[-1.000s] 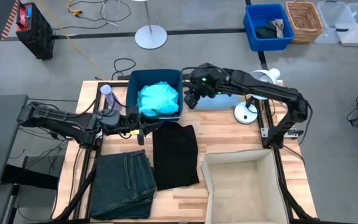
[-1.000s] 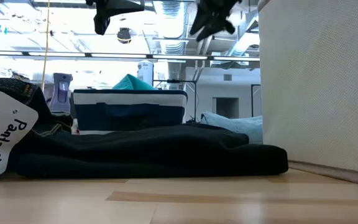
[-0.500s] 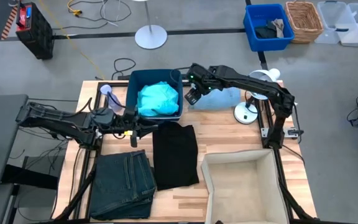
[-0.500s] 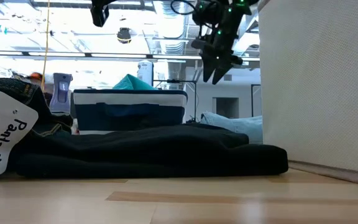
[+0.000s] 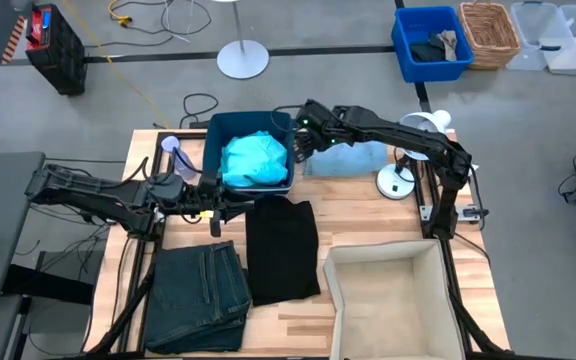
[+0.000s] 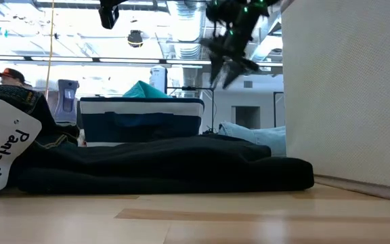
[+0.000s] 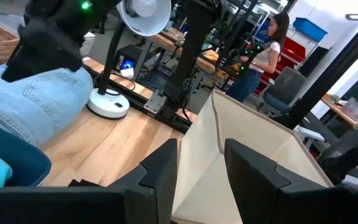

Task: Sort clothes
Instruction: Put the gray pants into the blue bin

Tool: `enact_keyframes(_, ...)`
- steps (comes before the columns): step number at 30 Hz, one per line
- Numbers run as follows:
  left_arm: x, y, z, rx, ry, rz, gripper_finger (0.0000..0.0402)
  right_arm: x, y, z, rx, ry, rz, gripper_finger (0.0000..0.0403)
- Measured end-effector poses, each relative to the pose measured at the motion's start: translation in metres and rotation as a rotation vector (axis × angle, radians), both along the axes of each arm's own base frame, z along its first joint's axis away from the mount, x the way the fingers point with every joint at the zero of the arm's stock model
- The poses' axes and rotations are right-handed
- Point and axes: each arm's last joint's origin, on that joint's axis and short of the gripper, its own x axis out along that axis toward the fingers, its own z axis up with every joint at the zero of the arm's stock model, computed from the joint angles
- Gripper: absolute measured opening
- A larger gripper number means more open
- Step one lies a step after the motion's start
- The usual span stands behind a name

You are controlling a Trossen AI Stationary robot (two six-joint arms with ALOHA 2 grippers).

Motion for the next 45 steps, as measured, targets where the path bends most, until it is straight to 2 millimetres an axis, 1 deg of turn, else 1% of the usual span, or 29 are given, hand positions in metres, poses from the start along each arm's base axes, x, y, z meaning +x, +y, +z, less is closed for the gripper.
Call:
enact_keyframes(3, 0.0, 0.0, 0.0, 0.0, -0.001, 0.002, 0.013, 0.013, 0.011, 0.013, -0.032, -0.115, 0.015, 0.0234)
enact_keyframes(5, 0.0, 0.0, 0.0, 0.0, -0.001, 0.002, 0.013, 0.02, 0.015, 0.018, -0.054, -0.178, 0.005, 0.0234)
enact_keyframes(7, 0.0, 0.0, 0.0, 0.0, -0.002, 0.002, 0.013, 0.028, 0.015, 0.023, -0.083, -0.283, 0.006, 0.0234)
enact_keyframes(12, 0.0, 0.0, 0.0, 0.0, -0.002, 0.003, 0.013, 0.044, 0.018, 0.046, -0.172, -0.555, 0.023, 0.0234)
enact_keyframes(14, 0.0, 0.0, 0.0, 0.0, -0.003, 0.003, 0.013, 0.047, 0.018, 0.052, -0.18, -0.623, 0.017, 0.0234)
enact_keyframes(16, 0.0, 0.0, 0.0, 0.0, -0.003, 0.003, 0.013, 0.047, 0.016, 0.055, -0.193, -0.648, 0.014, 0.0234)
enact_keyframes(18, 0.0, 0.0, 0.001, -0.001, -0.003, 0.003, 0.013, 0.043, 0.008, 0.054, -0.208, -0.638, -0.029, 0.0234)
enact_keyframes(20, 0.0, 0.0, 0.001, -0.001, -0.004, 0.003, 0.013, 0.036, -0.005, 0.048, -0.195, -0.59, -0.151, 0.0234)
enact_keyframes(22, 0.0, 0.0, 0.001, -0.009, -0.004, 0.004, 0.013, 0.025, -0.017, 0.037, -0.132, -0.506, -0.276, 0.0234)
enact_keyframes(24, 0.0, 0.0, 0.001, -0.013, -0.005, 0.004, 0.013, 0.012, -0.027, 0.025, -0.066, -0.386, -0.363, 0.0234)
enact_keyframes(27, 0.0, 0.0, 0.001, -0.013, -0.005, 0.004, 0.013, -0.007, -0.033, 0.01, 0.016, -0.21, -0.46, 0.0234)
enact_keyframes(30, 0.0, 0.0, 0.001, -0.011, -0.005, 0.004, 0.013, -0.018, -0.034, 0.004, 0.062, -0.12, -0.52, 0.0234)
enact_keyframes(34, 0.0, 0.0, 0.001, -0.009, -0.004, 0.004, 0.013, -0.018, -0.037, 0.005, 0.065, -0.147, -0.54, 0.0234)
enact_keyframes(36, 0.0, 0.0, 0.0, -0.009, -0.004, 0.004, 0.013, -0.019, -0.037, 0.004, 0.068, -0.129, -0.542, 0.0234)
enact_keyframes(39, 0.0, 0.0, 0.0, -0.005, -0.004, 0.004, 0.013, -0.019, -0.037, -0.006, 0.091, -0.067, -0.56, 0.0234)
enact_keyframes(40, 0.0, 0.0, 0.0, 0.0, -0.003, 0.003, 0.013, -0.018, -0.036, -0.012, 0.1, -0.036, -0.564, 0.0234)
enact_keyframes(42, 0.0, 0.0, 0.0, 0.005, -0.002, 0.002, 0.013, -0.011, -0.033, -0.019, 0.105, -0.022, -0.551, 0.0234)
enact_keyframes(45, 0.0, 0.0, 0.0, 0.006, 0.0, -0.015, 0.013, 0.004, -0.019, -0.021, 0.1, -0.071, -0.502, 0.0235)
